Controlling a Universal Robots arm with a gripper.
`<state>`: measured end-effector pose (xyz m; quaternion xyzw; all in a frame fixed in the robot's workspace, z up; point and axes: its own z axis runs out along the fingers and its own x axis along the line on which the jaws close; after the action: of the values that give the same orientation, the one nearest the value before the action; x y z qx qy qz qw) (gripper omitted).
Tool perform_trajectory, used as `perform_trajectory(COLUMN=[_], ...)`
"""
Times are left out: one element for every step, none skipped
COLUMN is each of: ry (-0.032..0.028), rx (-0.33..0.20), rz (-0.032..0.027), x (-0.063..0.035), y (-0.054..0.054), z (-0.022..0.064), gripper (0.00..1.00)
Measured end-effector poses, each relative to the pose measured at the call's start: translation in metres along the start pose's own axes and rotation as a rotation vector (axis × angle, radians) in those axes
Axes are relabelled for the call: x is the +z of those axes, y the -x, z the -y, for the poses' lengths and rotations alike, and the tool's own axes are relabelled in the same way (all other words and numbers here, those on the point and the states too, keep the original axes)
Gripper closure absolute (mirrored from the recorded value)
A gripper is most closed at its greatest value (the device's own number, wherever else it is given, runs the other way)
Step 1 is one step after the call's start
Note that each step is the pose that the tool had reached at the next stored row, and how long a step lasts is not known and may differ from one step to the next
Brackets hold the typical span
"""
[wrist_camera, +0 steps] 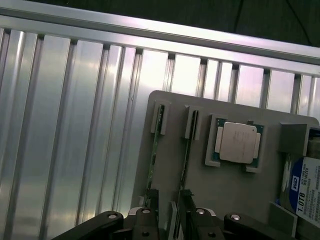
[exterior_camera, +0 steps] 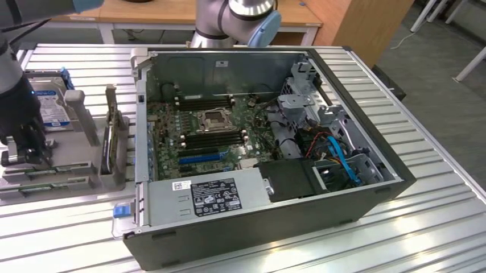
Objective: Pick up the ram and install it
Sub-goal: 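Pick up the ram and move it above insertion slot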
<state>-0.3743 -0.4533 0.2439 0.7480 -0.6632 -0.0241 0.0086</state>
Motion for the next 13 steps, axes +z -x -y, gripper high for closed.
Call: perform_trajectory(ry=[0.0000,0.0000,0.0002,0.0001,0.0001,0.0000,0.0001,0.0000,0.0000,0.0000,-0.0002,0.0000,0.0001], rx=[0.000,0.000,0.000,0.000,0.000,0.000,0.000,0.000,0.000,0.000,0.000,0.000,0.000], rz=[0.0000,0.0000,-0.0001,-0.0001,0.0000,0.0000,0.0001,0.0001,0.0002,0.0001,0.0003,0.0002,0.0002], x=[0.0018,0.0035,0.0052,0.0069,0.0086,0.0104,0.0121,0.0139,0.0156,0.0174,0.0180,0.0179,0.0179], y=[0.000,-0.002,-0.003,-0.005,-0.008,-0.010,-0.013,-0.016,-0.019,-0.021,-0.021,-0.021,-0.021], z=[0.0006,0.0018,0.0026,0.0032,0.0036,0.0040,0.0043,0.0045,0.0048,0.0051,0.0054,0.0054,0.0054], gripper=[0.69,0.69,0.69,0.69,0.69,0.69,0.69,0.69,0.69,0.69,0.69,0.69,0.69])
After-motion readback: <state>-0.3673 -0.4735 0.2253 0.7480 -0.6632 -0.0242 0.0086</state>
